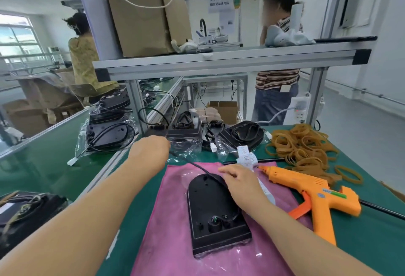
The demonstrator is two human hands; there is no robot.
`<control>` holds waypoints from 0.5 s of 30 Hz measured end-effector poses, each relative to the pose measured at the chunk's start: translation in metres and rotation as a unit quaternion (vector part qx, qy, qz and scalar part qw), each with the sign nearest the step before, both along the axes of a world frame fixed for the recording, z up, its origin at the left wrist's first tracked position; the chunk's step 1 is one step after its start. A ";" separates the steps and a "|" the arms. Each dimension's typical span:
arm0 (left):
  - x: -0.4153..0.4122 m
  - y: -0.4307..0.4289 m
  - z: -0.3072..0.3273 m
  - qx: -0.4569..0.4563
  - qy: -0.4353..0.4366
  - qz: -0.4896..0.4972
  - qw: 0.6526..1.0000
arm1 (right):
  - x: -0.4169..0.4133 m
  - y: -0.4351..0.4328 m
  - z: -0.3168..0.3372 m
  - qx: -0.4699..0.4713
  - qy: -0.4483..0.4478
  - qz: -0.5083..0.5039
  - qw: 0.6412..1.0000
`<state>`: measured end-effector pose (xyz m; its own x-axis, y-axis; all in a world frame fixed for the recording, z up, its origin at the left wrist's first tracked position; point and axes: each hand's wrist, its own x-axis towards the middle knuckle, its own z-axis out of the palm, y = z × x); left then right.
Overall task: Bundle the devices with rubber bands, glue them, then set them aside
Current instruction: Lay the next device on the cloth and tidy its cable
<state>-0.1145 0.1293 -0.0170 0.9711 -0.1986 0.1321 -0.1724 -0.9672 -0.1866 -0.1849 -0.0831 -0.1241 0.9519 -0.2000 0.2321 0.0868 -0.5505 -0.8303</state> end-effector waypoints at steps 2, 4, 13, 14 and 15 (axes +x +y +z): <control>-0.002 0.000 -0.008 0.019 0.009 0.012 1.000 | 0.000 0.001 -0.001 -0.050 0.016 0.010 0.999; -0.004 -0.001 -0.014 0.040 0.017 0.013 0.999 | 0.002 0.002 0.000 -0.081 0.047 0.018 0.996; -0.050 -0.032 0.004 0.233 0.166 -0.120 0.951 | 0.007 0.011 0.022 -0.252 0.115 0.024 0.960; -0.056 -0.038 0.008 0.234 0.194 -0.147 0.941 | 0.007 0.012 0.025 -0.256 0.123 0.027 0.959; -0.063 -0.044 0.013 0.227 0.216 -0.169 0.934 | 0.007 0.012 0.027 -0.259 0.128 0.030 0.957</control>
